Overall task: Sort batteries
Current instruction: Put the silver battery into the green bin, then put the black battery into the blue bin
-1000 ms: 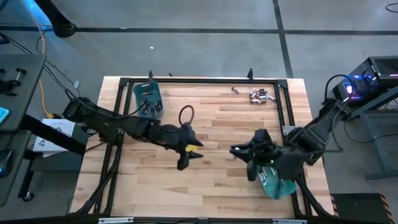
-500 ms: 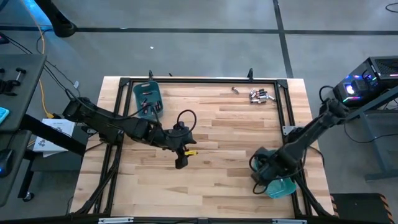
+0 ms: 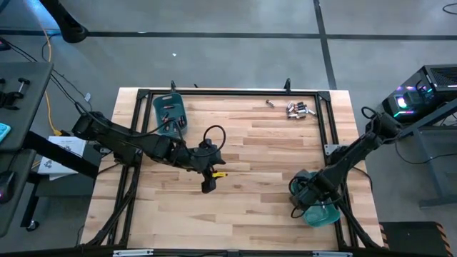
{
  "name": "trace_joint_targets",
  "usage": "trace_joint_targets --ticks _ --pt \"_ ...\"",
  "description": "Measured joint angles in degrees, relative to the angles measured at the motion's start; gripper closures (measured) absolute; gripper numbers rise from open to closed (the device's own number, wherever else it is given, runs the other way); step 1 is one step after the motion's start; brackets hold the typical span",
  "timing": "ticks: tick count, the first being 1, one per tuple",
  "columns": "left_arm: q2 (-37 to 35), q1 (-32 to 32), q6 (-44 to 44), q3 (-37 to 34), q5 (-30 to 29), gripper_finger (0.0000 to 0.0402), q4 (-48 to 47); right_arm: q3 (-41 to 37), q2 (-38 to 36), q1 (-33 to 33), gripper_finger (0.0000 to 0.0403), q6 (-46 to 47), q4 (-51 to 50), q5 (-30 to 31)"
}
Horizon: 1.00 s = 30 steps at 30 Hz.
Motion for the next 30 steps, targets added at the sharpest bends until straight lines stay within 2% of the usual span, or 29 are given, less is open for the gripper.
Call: trace_joint_targets --ticks 3,12,16,19,23,27,30 --pt "0.00 0.00 0.00 0.02 0.01 0.0200 -0.01 -2.03 0.00 0.37 0.0371 1.93 1.91 -0.14" --pt "0.00 0.00 0.02 0.04 0.02 0.0200 -0.02 -2.77 0.01 0.38 0.0310 4.63 2.21 0.07" --pt "0.00 0.00 0.01 0.04 0.02 0.0200 -0.02 -2.73 -1.10 0.38 0.0298 4.59 1.68 -2.89" --pt "0.00 0.00 -0.53 0.07 0.02 0.0200 -0.02 -0.65 -3.97 0.38 0.0297 4.50 -1.34 -4.85" --pt "0.00 1.54 -4.76 0.07 1.39 0.0200 0.00 5.67 -9.15 0.67 0.0296 3.86 -8.58 -4.38" --pt "0.00 6.55 -8.09 0.07 5.65 0.0200 0.00 12.85 -13.95 0.62 0.0295 0.28 -14.24 -0.08" --pt "0.00 11.78 -7.94 0.07 9.34 0.0200 0.02 16.91 -16.47 0.47 0.0295 -0.75 -15.76 12.36"
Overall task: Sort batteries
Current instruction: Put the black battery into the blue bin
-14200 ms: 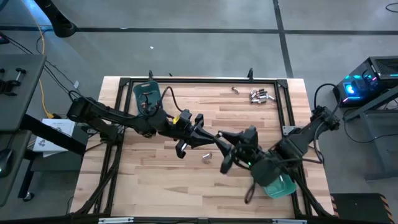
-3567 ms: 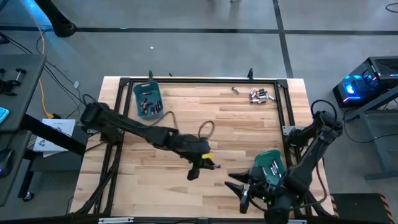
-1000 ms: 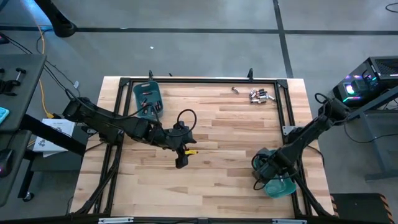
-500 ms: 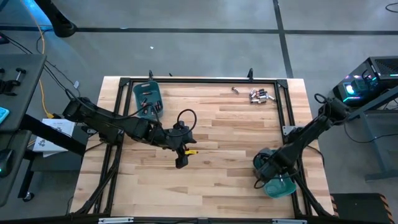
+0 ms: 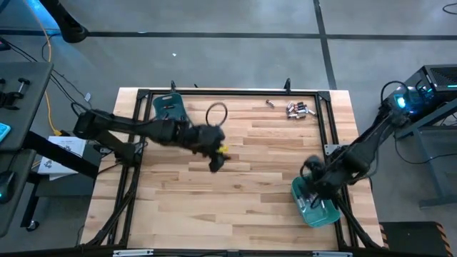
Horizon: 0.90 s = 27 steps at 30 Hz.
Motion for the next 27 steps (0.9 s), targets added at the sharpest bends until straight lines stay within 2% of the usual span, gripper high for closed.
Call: trace_joint_targets --ticks 3,5,8,15,18,22,27 --pt "0.00 5.62 4.03 0.00 1.23 0.0200 0.04 2.22 -1.83 -1.86 0.0295 -5.93 -0.82 17.41" --pt "0.00 9.19 7.56 0.00 1.85 0.0200 0.09 3.23 -3.04 -6.28 0.0295 -12.99 -1.56 21.31" --pt "0.00 14.11 12.02 0.00 4.03 0.0200 0.28 3.73 -3.85 -18.12 0.0295 -26.44 -4.62 18.00" --pt "0.00 23.41 21.12 0.00 14.30 0.0200 1.63 3.69 -1.13 -57.65 0.0295 -63.14 -7.03 0.39" --pt "0.00 26.38 22.94 0.00 18.62 0.0200 1.31 3.69 2.63 -70.65 0.0295 -76.54 -7.02 -4.54" --pt "-0.03 29.44 23.07 0.00 24.66 0.0200 0.64 3.69 10.23 -80.46 0.0293 -91.86 -6.98 -7.40" --pt "-0.04 30.90 24.73 0.02 26.33 0.0200 -1.72 3.67 20.95 -84.04 0.0254 -105.28 -5.85 -5.86"
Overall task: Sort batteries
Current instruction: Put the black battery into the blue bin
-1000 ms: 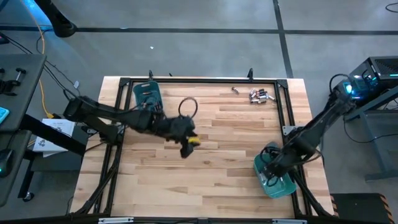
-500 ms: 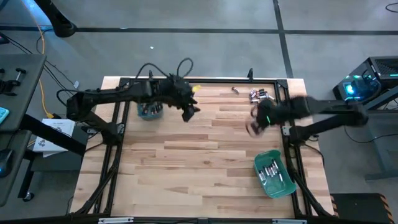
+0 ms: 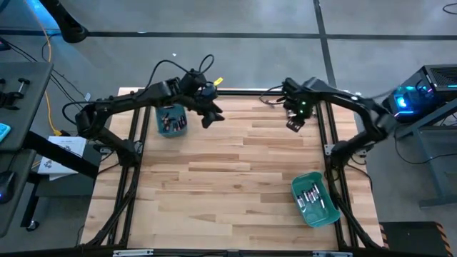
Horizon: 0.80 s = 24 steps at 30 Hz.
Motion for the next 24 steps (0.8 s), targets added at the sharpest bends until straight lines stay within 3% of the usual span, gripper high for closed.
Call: trace_joint_targets --ticks 7,18,24 --pt "0.00 0.24 1.64 0.00 -0.15 0.0200 0.23 -0.02 11.72 -1.30 0.0176 -12.50 2.61 18.01" --pt "0.00 0.20 -0.31 0.02 -0.28 0.0200 7.05 -0.04 20.35 -5.73 0.0191 -17.10 10.45 17.37" --pt "0.00 0.20 -0.26 0.02 -0.28 0.0200 8.33 -0.04 22.45 -6.92 0.0246 -19.19 11.56 14.58"
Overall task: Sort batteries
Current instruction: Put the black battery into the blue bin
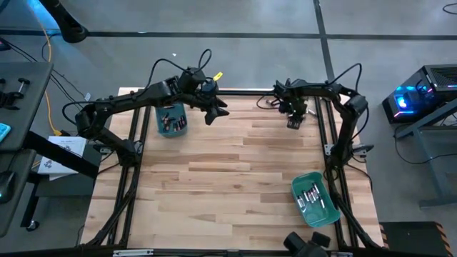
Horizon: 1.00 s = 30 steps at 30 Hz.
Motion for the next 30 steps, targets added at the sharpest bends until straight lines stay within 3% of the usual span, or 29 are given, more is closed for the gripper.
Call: trace_joint_targets --ticks 7,12,15,19,23,26,30 --pt "0.00 0.00 0.02 0.00 -0.01 0.0200 -0.05 -1.32 0.97 -0.31 0.0378 1.33 -0.69 -0.92" --pt "-0.47 0.04 0.10 0.00 -0.04 0.0200 -0.50 -0.92 1.13 0.31 0.0377 7.10 -5.04 -4.48" --pt "-1.82 0.54 0.51 0.00 0.01 0.0200 -1.28 -0.56 -0.55 2.21 0.0385 10.53 -9.18 -15.47" --pt "-4.27 3.07 3.25 0.00 0.01 0.0200 -3.52 -0.21 -6.22 5.41 0.0388 15.50 -6.88 -35.11" --pt "-5.66 7.03 6.56 0.00 0.02 0.0200 -4.88 -0.20 -13.95 10.48 0.0388 25.45 7.38 -47.32" --pt "-5.58 10.18 8.44 0.00 1.99 0.0200 -4.91 -0.17 -19.21 14.86 0.0388 36.12 25.93 -46.66" --pt "-4.81 13.40 9.16 0.00 10.22 0.0200 -3.27 -0.15 -22.93 19.35 0.0387 48.74 54.80 -42.16"
